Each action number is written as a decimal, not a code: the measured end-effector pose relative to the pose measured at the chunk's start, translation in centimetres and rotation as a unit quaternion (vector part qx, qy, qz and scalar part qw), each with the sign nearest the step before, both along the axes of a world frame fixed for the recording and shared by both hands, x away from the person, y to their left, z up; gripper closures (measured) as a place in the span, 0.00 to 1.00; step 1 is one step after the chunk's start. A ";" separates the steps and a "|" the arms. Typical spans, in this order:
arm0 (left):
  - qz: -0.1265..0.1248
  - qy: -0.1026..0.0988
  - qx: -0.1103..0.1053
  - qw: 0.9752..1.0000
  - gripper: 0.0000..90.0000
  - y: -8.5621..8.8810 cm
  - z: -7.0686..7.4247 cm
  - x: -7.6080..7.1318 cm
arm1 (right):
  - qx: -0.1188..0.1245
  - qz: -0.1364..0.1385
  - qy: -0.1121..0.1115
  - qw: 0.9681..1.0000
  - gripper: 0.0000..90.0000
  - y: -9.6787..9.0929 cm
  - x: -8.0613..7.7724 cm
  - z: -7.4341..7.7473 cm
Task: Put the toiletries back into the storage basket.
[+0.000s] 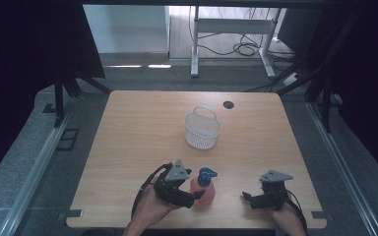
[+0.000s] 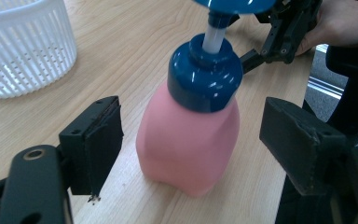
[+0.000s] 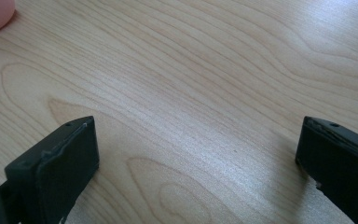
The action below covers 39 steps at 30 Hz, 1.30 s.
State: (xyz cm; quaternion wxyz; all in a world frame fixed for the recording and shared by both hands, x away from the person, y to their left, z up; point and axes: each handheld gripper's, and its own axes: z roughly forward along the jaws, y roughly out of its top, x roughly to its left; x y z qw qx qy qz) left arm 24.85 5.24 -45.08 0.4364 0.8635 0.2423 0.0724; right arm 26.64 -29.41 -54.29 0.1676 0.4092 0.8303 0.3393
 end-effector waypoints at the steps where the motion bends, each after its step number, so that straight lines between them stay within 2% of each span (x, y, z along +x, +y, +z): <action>1: -0.001 0.000 0.000 1.000 0.25 -0.1 0.0 0.1 | 0.000 0.000 0.000 1.000 0.00 0.0 0.0 0.0; 12: -0.009 0.000 -0.007 1.000 0.33 -1.1 0.2 0.7 | -0.001 0.000 0.000 1.000 0.00 0.0 0.0 0.0; 24: -0.016 -0.010 -0.008 1.000 0.56 -2.0 0.3 1.0 | -0.001 0.001 -0.001 1.000 0.00 0.0 0.0 0.0; 33: -0.013 -0.025 0.008 1.000 0.59 -2.3 0.6 0.6 | -0.001 0.001 -0.001 1.000 0.00 0.0 0.0 0.0; 39: -0.006 -0.020 0.006 1.000 0.59 -2.2 0.8 0.9 | 0.000 0.001 -0.001 1.000 0.00 0.0 0.0 0.0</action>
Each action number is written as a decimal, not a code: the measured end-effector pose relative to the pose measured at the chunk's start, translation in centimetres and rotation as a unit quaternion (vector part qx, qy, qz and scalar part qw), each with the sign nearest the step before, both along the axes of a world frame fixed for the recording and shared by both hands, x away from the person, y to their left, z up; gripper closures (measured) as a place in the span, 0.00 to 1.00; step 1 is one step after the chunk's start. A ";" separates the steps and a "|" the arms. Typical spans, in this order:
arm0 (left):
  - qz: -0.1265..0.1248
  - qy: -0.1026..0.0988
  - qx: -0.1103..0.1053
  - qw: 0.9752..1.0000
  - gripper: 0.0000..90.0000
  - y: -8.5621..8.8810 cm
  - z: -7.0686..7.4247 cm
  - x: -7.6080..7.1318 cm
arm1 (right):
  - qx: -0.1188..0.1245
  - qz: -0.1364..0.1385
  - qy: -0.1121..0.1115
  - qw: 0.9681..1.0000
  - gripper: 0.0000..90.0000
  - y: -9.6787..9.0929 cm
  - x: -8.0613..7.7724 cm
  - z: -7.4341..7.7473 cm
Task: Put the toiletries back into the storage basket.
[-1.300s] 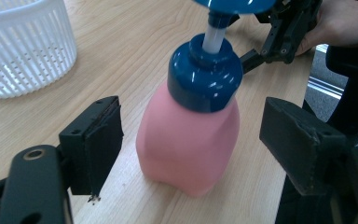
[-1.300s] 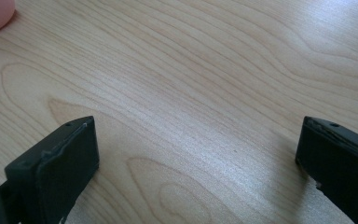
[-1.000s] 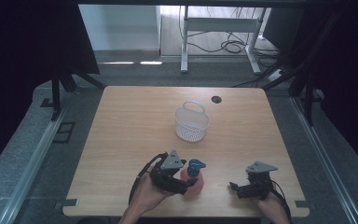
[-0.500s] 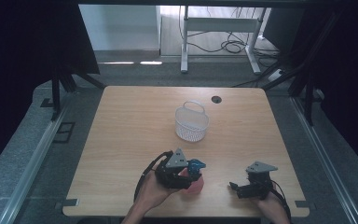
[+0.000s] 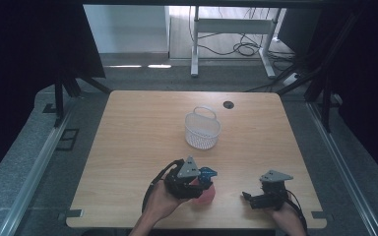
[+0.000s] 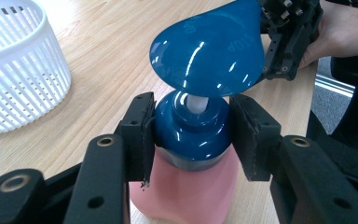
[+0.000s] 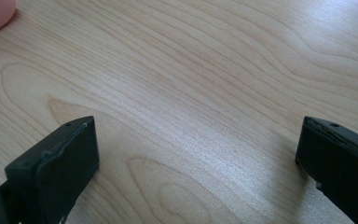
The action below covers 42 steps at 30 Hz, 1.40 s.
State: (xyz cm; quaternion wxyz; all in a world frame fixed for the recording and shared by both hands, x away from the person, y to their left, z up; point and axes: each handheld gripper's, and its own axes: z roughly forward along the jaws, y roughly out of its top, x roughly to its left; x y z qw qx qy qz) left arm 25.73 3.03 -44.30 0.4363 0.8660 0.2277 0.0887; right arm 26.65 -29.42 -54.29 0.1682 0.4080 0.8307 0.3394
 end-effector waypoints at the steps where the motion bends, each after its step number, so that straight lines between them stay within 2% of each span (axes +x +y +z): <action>1: 0.001 0.001 -0.002 1.000 0.59 0.1 0.1 0.1 | 0.000 0.000 0.001 1.000 0.00 0.0 0.0 0.0; 11: 0.014 -0.005 -0.004 1.000 0.59 0.4 1.3 0.6 | 0.000 -0.001 0.001 1.000 0.00 0.0 0.0 0.0; 23: 0.027 -0.012 0.004 1.000 0.59 0.4 2.9 1.9 | 0.000 0.001 0.002 1.000 0.00 0.0 0.0 0.0; 42: 0.060 -0.014 0.005 0.998 0.59 0.4 5.2 5.1 | -0.001 0.001 0.002 1.000 0.00 0.0 0.0 0.0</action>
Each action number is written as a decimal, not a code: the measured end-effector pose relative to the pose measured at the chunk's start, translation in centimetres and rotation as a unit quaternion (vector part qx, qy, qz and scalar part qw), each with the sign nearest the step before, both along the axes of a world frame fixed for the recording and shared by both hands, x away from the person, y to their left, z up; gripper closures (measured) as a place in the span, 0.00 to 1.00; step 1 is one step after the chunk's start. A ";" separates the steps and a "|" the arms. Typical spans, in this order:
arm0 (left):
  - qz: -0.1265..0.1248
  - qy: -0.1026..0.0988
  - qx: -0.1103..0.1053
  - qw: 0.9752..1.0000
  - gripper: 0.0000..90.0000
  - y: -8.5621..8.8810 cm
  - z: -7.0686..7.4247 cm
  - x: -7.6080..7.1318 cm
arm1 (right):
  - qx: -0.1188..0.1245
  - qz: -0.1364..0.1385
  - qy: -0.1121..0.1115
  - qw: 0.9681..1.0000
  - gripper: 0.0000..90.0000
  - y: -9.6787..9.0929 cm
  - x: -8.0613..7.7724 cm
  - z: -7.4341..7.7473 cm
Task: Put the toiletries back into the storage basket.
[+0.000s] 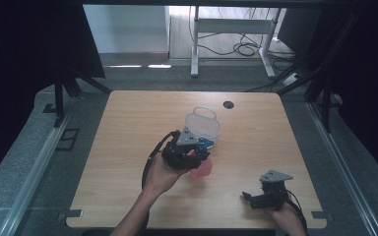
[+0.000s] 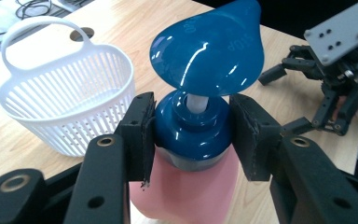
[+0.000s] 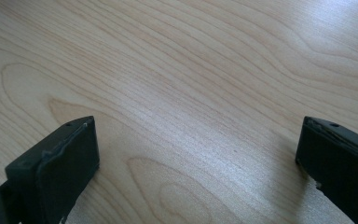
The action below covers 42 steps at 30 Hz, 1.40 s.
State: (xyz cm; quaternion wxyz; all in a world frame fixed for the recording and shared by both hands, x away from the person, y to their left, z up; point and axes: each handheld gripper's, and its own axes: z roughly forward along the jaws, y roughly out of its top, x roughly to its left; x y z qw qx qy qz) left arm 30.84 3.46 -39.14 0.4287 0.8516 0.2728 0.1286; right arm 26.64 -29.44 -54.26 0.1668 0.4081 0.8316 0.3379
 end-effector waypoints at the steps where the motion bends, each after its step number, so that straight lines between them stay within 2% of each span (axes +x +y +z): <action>1: 0.001 0.000 -0.001 1.000 0.59 0.0 0.1 0.2 | 0.000 0.000 0.000 1.000 0.00 0.0 0.0 0.0; 14: 0.014 -0.007 -0.004 1.000 0.59 -0.3 2.2 2.1 | 0.001 0.000 0.001 1.000 0.00 0.0 0.0 0.0; 37: 0.041 -0.009 -0.020 0.999 0.59 -0.6 4.4 5.2 | 0.002 -0.001 -0.001 1.000 0.00 0.0 0.0 0.0; 42: 0.050 -0.009 -0.011 0.999 0.59 -0.8 4.7 6.1 | 0.003 -0.002 0.000 1.000 0.00 0.0 0.0 0.0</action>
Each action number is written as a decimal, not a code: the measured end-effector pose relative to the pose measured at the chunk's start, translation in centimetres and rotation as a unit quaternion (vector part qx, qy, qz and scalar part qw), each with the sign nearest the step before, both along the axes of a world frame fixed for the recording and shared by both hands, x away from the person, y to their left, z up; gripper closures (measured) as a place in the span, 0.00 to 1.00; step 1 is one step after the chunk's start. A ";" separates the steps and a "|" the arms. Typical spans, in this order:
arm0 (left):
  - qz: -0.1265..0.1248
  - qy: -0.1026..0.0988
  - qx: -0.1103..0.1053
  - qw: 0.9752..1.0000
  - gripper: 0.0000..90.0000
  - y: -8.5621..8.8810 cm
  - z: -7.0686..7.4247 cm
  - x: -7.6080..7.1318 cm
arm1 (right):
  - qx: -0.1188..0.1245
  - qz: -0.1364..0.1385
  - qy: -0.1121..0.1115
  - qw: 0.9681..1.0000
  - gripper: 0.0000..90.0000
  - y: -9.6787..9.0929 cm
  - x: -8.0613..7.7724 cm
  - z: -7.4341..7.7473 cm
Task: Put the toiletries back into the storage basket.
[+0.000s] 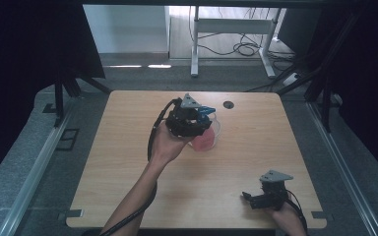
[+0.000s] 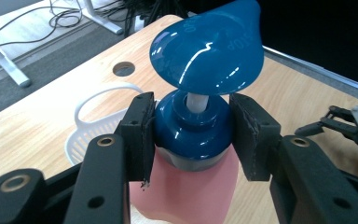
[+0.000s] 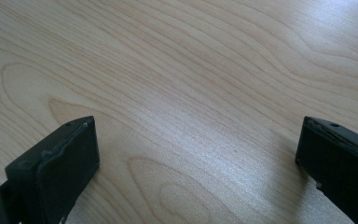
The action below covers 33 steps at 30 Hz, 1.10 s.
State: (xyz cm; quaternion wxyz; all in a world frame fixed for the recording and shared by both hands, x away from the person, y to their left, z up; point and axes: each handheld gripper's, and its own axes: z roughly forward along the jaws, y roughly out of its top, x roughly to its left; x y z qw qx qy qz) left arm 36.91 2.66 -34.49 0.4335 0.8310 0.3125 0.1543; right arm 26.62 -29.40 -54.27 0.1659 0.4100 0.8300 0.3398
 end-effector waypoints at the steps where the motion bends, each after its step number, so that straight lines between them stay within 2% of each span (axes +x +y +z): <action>1: 0.002 0.000 0.002 1.000 0.59 0.0 0.0 0.2 | 0.000 0.000 0.000 1.000 0.00 0.0 0.0 0.0; 16: 0.030 -0.010 0.005 0.999 0.59 -1.1 1.2 2.7 | 0.001 0.000 -0.001 1.000 0.00 0.0 0.0 0.0; 23: 0.037 -0.013 0.004 0.999 0.59 -1.7 1.3 3.6 | 0.001 -0.001 0.000 1.000 0.00 0.0 0.0 0.0; 33: 0.051 -0.016 0.005 0.999 0.59 -2.5 0.6 5.0 | 0.000 0.000 0.000 1.000 0.00 0.0 0.0 0.0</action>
